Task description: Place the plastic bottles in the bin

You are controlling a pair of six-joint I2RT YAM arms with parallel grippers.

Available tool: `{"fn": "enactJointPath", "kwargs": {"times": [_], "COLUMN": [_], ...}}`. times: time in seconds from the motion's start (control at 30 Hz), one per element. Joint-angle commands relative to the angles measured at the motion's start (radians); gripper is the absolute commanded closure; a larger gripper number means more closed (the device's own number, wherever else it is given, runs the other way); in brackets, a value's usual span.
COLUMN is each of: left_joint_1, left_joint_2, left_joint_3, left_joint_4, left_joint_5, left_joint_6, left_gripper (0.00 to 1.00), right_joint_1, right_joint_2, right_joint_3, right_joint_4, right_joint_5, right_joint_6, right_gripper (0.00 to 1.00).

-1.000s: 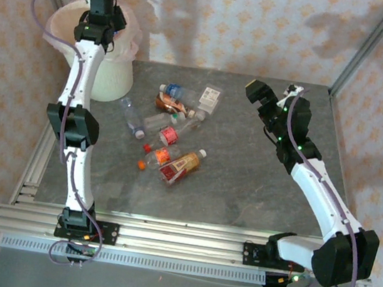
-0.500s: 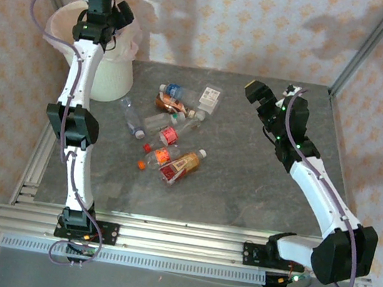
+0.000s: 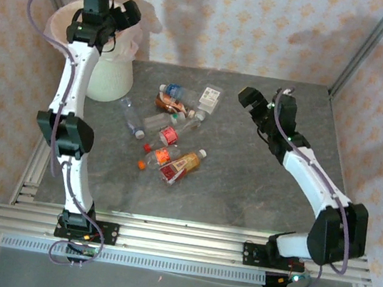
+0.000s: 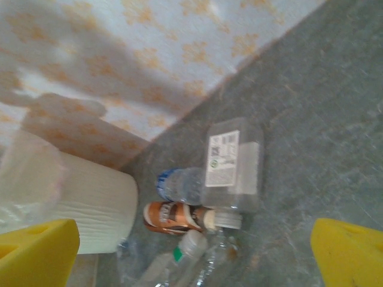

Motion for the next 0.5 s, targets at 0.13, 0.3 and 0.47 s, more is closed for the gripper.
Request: {"fn": "enactJointPath", "kwargs": {"times": [0.13,0.3,0.47], "left_joint_1": [-0.153,-0.312,-0.416], "left_joint_2": [-0.274,-0.4,-0.443], "left_joint_3": [-0.241,-0.439,-0.58], "left_joint_4": [0.047,0.026,-0.041], "left_joint_5": [-0.08,-0.266,-0.271], "left_joint_6": [0.082,0.12,0.218], "left_gripper": [0.0,0.0,0.0], "right_joint_1": [0.001,0.002,0.002], "right_joint_2": [0.085,0.068,0.043], "right_joint_3": [0.063,0.044,0.039], "right_joint_4": [-0.039,-0.036,-0.053], "right_joint_5": [-0.019,0.028,0.046], "right_joint_6": [0.021,0.033,0.02], "right_gripper": [0.01,0.01,0.01]}}
